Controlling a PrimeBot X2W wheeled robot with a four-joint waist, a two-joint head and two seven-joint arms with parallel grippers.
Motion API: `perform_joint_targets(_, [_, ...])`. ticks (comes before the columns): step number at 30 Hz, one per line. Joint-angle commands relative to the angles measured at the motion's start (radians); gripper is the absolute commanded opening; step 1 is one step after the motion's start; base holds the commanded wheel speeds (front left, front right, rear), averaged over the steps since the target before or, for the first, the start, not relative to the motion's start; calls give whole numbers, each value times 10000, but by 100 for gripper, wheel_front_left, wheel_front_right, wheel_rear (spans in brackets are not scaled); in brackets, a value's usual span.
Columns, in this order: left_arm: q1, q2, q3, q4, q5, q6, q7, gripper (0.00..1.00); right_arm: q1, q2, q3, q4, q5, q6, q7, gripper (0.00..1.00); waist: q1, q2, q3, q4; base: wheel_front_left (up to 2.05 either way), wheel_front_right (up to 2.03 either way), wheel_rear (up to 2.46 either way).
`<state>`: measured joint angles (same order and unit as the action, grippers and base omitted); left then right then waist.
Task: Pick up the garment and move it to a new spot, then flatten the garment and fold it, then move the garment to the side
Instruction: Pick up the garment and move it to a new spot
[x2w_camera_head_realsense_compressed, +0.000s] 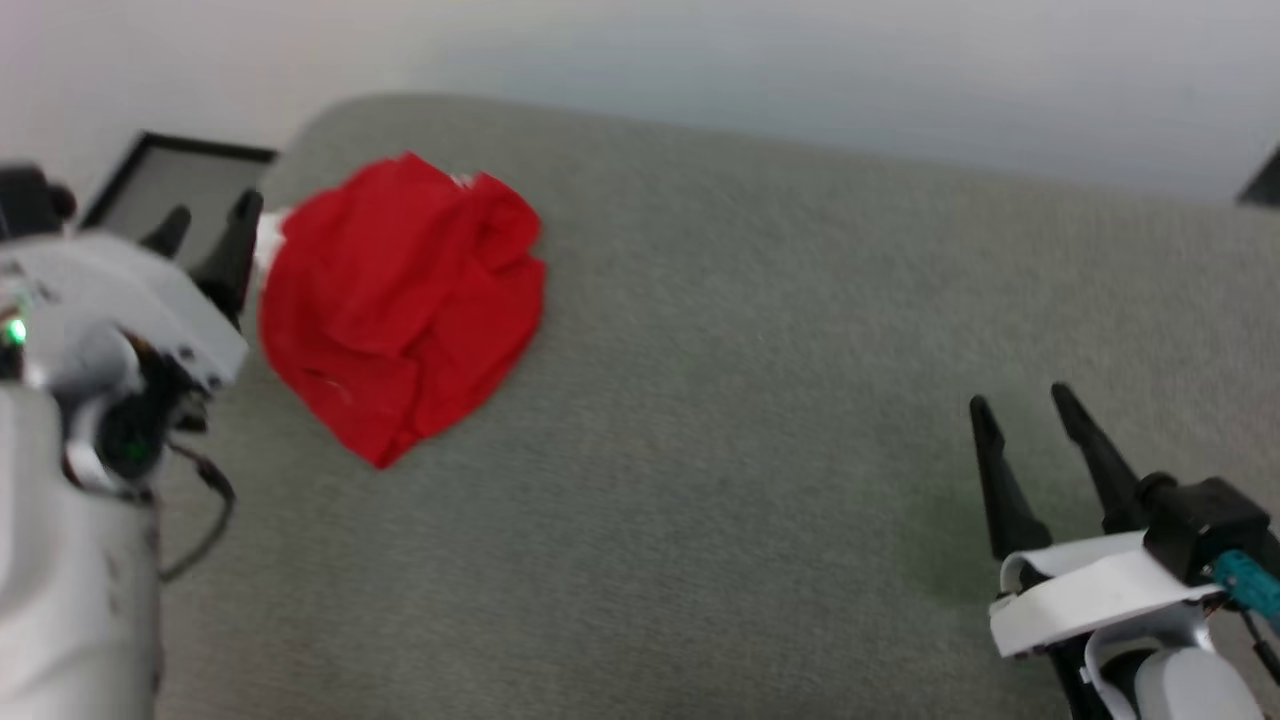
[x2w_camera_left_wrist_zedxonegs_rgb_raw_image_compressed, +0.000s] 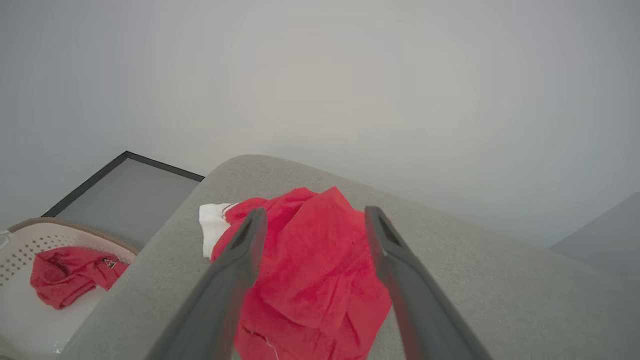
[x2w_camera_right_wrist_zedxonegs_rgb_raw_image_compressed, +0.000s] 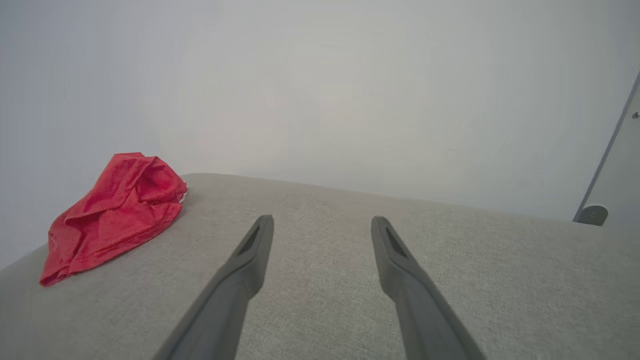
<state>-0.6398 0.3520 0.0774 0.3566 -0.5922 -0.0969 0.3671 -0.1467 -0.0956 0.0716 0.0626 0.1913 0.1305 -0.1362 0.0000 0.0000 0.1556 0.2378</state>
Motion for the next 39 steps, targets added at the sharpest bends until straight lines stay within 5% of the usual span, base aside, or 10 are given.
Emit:
perform_joint_targets(1, [-549, 129, -4, 287, -183, 90, 573, 100, -222, -80, -44, -135, -43, 4, 23, 100, 0, 0, 1299, -940, 0, 0, 0])
perform_joint_targets(7, [-1480, 447, -229, 1354, -361, 299, 2105, 100, -463, -168, 15, -303, 15, 4, 22, 100, 0, 0, 1954, -1280, 0, 0, 0])
perform_joint_targets(16, [-2237, 856, -427, 2875, -628, 1172, 4797, 100, -935, -170, 187, -567, 40, 4, 72, 100, 0, 0, 2776, -1923, 0, 0, 0])
perform_joint_targets(27, [-2413, 864, -890, 3791, -469, 1751, 6173, 100, -1198, -73, 256, -575, 135, 4, 22, 100, 0, 0, 3163, -2299, 0, 0, 0])
perform_joint_targets(29, [-2380, 768, -988, 3858, -467, 1692, 6217, 27, -1232, -45, 257, -538, 150, 4, 1, 100, 0, 0, 3148, -2315, 0, 0, 0])
perform_joint_targets(30, [-2363, 770, -1028, 3838, -439, 1642, 6151, 1, -1235, -33, 261, -509, 158, 4, -17, 100, 0, 0, 3120, -2320, 0, 0, 0])
perform_joint_targets(39, [-2521, 1251, -1183, 3027, -101, 1251, 5281, 0, -851, 59, 143, -203, 228, 4, -137, 100, 0, 0, 2250, -2044, 0, 0, 0])
